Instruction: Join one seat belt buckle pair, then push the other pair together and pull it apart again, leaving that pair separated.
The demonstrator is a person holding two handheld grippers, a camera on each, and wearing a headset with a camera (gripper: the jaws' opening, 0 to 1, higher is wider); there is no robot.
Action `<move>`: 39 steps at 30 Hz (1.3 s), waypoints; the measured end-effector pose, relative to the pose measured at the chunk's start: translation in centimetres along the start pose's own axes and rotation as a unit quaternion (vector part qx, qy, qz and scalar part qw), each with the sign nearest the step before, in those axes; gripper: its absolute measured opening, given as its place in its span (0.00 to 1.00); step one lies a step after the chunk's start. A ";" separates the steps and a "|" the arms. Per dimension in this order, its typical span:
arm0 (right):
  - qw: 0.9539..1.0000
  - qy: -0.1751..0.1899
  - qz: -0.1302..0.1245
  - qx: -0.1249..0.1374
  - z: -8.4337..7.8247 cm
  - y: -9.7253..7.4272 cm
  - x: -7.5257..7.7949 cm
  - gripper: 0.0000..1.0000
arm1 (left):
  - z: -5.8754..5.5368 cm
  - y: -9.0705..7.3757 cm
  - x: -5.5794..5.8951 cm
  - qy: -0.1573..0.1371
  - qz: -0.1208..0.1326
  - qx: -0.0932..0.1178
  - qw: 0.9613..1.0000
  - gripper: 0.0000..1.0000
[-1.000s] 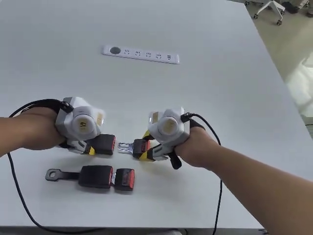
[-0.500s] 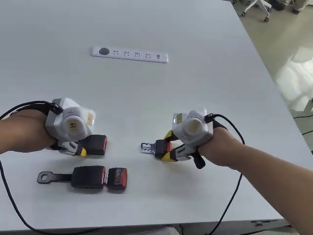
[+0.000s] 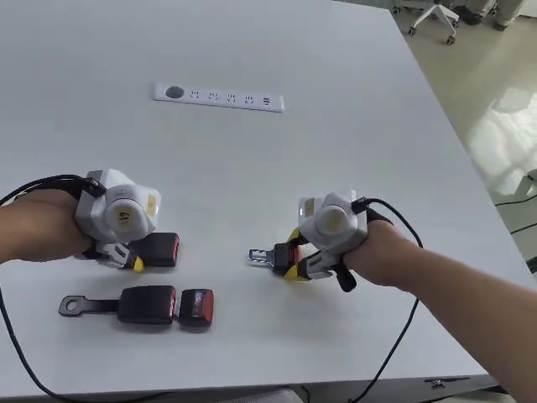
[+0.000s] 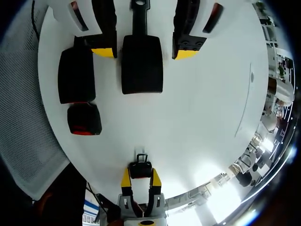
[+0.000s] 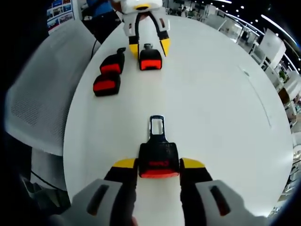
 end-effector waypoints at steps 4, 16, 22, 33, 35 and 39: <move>0.999 0.023 -0.020 0.019 1.0 -1.0 0.0 0.43 | -0.5 -1.4 0.5 -0.014 0.008 0.021 1.000 0.50; 0.991 0.096 -0.070 0.061 1.6 -5.6 -3.9 0.52 | -4.1 -6.2 5.6 -0.111 0.079 0.107 0.985 0.63; 0.981 0.137 -0.111 0.078 0.7 -8.2 -5.6 0.65 | -6.3 -7.9 9.3 -0.177 0.112 0.155 0.965 0.75; 0.962 0.211 -0.148 0.093 -0.4 -11.1 -8.0 0.88 | -8.9 -10.6 14.2 -0.249 0.152 0.197 0.936 1.00; 0.959 0.216 -0.154 0.096 -0.4 -11.3 -8.2 0.93 | -9.3 -11.2 14.6 -0.264 0.162 0.208 0.928 1.00; 0.954 0.222 -0.173 0.101 -0.3 -11.8 -8.6 1.00 | -9.9 -11.6 15.1 -0.277 0.172 0.212 0.921 1.00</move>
Point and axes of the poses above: the centre of the closed fingertips' face, and the gripper's own axes: y roughly forward along the fingers, x roughly to its right, z roughly out of its top, the point moved 10 cm from there along -y, roughly backward along the fingers, and after that the axes turned 13 degrees about -z, right-handed, at the moved point
